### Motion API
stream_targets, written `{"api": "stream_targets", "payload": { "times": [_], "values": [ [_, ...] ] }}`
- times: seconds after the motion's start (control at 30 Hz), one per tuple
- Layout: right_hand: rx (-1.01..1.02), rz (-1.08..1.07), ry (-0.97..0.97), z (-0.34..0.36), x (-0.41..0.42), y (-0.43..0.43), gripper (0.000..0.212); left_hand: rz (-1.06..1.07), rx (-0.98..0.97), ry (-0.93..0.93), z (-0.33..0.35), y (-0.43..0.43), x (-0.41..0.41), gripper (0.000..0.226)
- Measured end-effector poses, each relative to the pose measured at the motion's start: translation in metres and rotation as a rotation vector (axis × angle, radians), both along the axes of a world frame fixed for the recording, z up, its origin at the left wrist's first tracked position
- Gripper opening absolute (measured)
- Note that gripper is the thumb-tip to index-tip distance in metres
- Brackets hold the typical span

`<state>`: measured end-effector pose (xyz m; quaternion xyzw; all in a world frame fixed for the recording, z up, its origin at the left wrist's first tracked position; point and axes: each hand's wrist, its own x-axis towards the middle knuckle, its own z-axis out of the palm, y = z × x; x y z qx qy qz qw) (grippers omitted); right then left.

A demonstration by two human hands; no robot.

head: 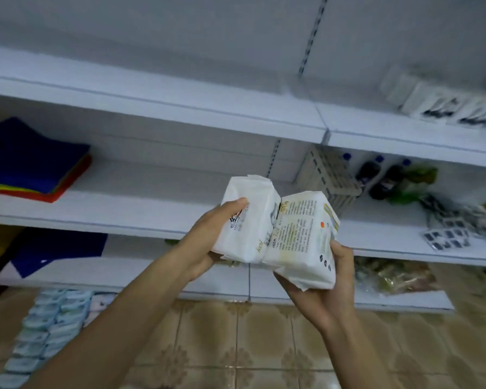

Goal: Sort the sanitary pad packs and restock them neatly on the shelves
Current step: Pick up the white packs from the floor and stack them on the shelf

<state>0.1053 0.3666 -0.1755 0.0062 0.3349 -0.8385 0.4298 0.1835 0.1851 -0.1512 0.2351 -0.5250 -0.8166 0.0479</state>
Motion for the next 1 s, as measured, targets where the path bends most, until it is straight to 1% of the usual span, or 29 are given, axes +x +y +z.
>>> {"api": "stream_targets", "payload": {
  "times": [0.07, 0.1, 0.13, 0.2, 0.23, 0.33, 0.43, 0.5, 0.53, 0.6, 0.67, 0.73, 0.83, 0.87, 0.93, 1.0],
  "values": [
    [-0.028, -0.055, 0.008, 0.013, -0.013, 0.035, 0.064, -0.023, -0.134, 0.018, 0.018, 0.034, -0.021, 0.042],
    [-0.037, -0.083, 0.02, 0.021, -0.02, 0.05, 0.061, -0.017, -0.197, 0.036, 0.027, 0.048, -0.031, 0.042],
    [-0.043, -0.108, 0.032, 0.028, -0.027, 0.063, 0.056, -0.012, -0.256, 0.058, 0.036, 0.06, -0.041, 0.044],
    [-0.073, -0.135, 0.067, 0.042, -0.043, 0.083, 0.05, -0.017, -0.344, 0.101, 0.053, 0.081, -0.062, 0.058],
    [-0.095, -0.14, 0.089, 0.048, -0.051, 0.091, 0.052, -0.025, -0.375, 0.121, 0.061, 0.09, -0.07, 0.065],
    [-0.143, -0.143, 0.147, 0.062, -0.076, 0.109, 0.074, -0.102, -0.449, 0.158, 0.081, 0.108, -0.096, 0.076],
    [-0.135, -0.158, 0.154, 0.069, -0.106, 0.12, 0.083, -0.153, -0.523, 0.168, 0.094, 0.115, -0.124, 0.076],
    [-0.113, -0.19, 0.178, 0.073, -0.129, 0.123, 0.081, -0.122, -0.598, 0.192, 0.098, 0.113, -0.148, 0.07],
    [-0.099, -0.217, 0.195, 0.075, -0.139, 0.122, 0.077, -0.084, -0.684, 0.208, 0.101, 0.11, -0.162, 0.067],
    [-0.077, -0.279, 0.233, 0.08, -0.162, 0.12, 0.07, -0.006, -0.932, 0.229, 0.108, 0.098, -0.195, 0.065],
    [-0.069, -0.344, 0.26, 0.087, -0.188, 0.116, 0.07, 0.039, -1.142, 0.264, 0.117, 0.083, -0.232, 0.071],
    [-0.069, -0.409, 0.272, 0.095, -0.213, 0.11, 0.069, 0.055, -1.221, 0.295, 0.126, 0.067, -0.274, 0.078],
    [0.019, -0.467, 0.344, 0.109, -0.254, 0.1, 0.031, 0.076, -1.377, 0.275, 0.129, 0.043, -0.344, 0.066],
    [0.082, -0.475, 0.387, 0.112, -0.269, 0.095, 0.027, 0.062, -1.445, 0.271, 0.126, 0.035, -0.368, 0.062],
    [0.239, -0.522, 0.501, 0.116, -0.298, 0.082, 0.029, -0.001, -1.555, 0.255, 0.113, 0.019, -0.414, 0.058],
    [0.389, -0.574, 0.635, 0.121, -0.322, 0.07, 0.038, -0.029, -1.528, 0.241, 0.097, 0.005, -0.447, 0.055]
  ]
}}
